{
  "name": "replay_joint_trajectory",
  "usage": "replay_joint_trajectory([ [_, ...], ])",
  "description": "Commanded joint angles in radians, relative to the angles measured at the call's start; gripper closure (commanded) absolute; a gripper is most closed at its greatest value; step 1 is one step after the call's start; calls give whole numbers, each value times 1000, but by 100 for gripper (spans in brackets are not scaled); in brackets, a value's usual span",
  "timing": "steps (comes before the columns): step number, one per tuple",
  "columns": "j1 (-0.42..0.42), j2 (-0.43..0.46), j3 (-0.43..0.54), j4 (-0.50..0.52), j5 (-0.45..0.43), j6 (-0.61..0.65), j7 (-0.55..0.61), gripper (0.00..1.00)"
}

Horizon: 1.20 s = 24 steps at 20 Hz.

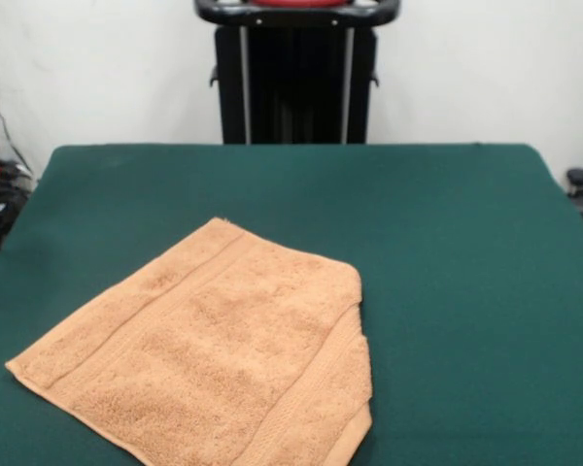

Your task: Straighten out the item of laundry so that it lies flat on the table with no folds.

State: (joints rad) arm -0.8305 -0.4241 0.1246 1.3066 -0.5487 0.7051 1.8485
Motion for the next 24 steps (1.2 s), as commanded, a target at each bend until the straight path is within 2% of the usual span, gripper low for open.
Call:
replay_joint_trajectory([
  [1, 52, 4, 35, 68, 44, 44, 31, 100],
  [5, 95, -36, 20, 96, 63, 62, 75, 100],
  [12, 179, -12, -15, 88, 114, 58, 201, 100],
  [18, 246, 18, -68, 28, 147, 82, 232, 100],
  [24, 260, 41, -75, 12, 205, 68, 219, 100],
])
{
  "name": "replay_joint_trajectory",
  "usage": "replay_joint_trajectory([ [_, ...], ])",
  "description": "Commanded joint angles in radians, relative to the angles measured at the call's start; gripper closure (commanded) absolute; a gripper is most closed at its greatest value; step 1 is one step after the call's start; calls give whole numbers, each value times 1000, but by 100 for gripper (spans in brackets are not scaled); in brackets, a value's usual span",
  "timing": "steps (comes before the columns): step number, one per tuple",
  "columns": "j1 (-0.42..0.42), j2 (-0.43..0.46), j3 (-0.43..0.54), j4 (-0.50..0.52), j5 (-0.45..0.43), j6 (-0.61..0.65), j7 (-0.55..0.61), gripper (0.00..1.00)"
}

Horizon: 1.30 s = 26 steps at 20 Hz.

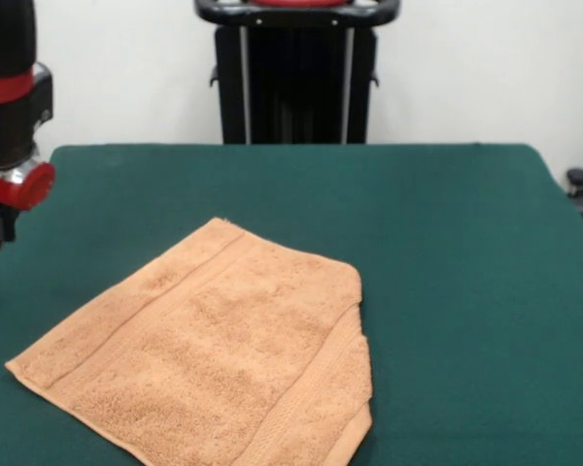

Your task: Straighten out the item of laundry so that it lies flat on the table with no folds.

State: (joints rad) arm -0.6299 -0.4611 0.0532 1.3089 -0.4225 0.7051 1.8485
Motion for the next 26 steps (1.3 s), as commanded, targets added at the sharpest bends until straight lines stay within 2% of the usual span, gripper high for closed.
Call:
replay_joint_trajectory([
  [1, 62, 82, -6, 8, 84, 60, 218, 100],
  [11, 30, 149, 9, -51, 107, 5, 134, 100],
  [19, -19, 235, 13, -123, 51, -102, 67, 100],
  [26, -49, 284, 34, -197, 64, -54, 17, 100],
])
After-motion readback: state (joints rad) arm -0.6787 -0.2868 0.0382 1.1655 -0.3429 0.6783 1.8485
